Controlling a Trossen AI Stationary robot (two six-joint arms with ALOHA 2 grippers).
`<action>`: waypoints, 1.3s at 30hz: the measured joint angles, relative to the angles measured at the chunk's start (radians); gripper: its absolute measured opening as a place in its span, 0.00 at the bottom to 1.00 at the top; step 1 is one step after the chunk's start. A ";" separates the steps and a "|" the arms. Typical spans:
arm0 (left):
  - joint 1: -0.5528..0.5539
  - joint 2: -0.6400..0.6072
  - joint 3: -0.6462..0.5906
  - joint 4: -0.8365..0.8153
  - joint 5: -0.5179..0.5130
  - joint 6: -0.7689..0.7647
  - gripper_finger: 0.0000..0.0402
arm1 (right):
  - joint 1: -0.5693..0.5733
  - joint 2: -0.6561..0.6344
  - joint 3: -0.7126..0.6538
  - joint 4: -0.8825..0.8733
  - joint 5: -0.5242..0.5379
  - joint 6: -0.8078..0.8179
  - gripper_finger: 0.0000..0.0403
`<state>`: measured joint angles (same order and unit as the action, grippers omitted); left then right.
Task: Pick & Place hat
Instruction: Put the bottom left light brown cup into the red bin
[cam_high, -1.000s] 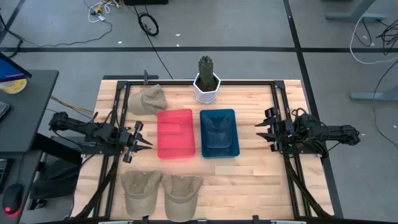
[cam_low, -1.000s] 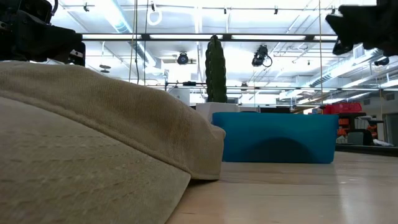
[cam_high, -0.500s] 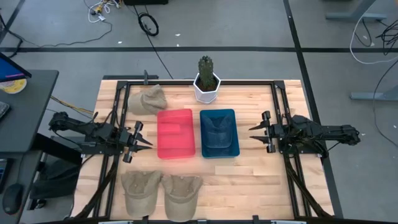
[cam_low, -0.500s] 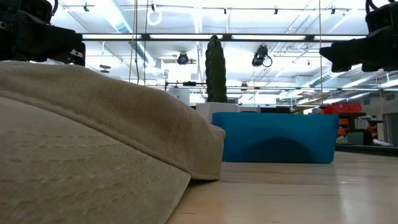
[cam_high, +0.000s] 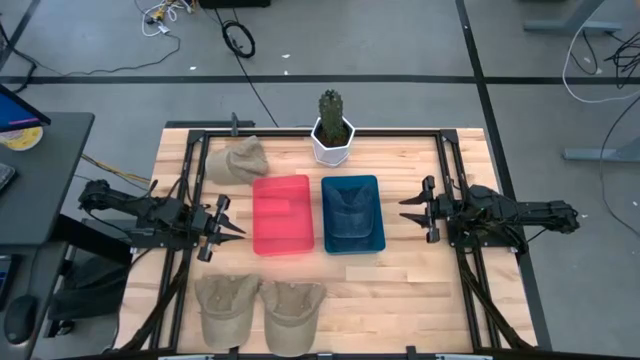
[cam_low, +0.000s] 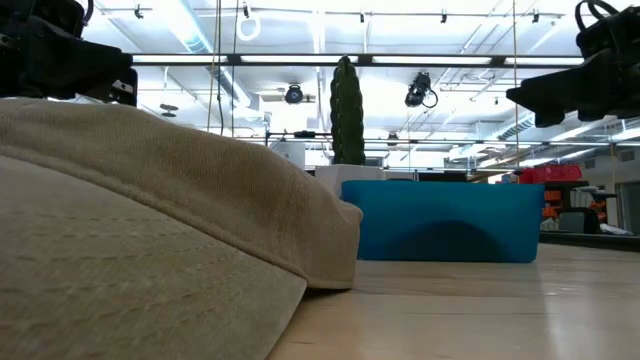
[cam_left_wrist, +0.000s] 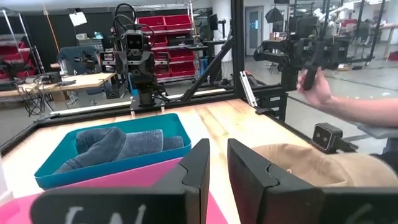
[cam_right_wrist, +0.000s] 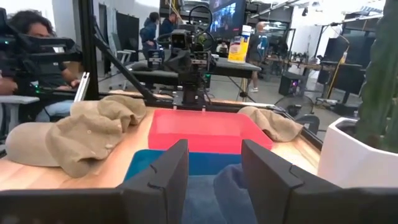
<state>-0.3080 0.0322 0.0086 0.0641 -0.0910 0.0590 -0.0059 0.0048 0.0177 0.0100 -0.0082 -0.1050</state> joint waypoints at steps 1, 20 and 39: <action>0.000 0.000 0.000 0.002 0.000 -0.004 0.15 | 0.000 0.000 0.000 0.000 0.000 -0.002 0.38; 0.002 0.005 0.009 0.237 0.053 0.059 0.14 | 0.000 0.000 0.000 0.000 0.000 -0.008 0.38; -0.055 0.508 0.716 -0.539 0.062 -0.042 0.00 | 0.000 0.000 0.001 0.000 -0.001 -0.008 0.38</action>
<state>-0.3633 0.5407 0.7250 -0.4745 -0.0285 0.0165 -0.0059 0.0048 0.0185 0.0101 -0.0090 -0.1133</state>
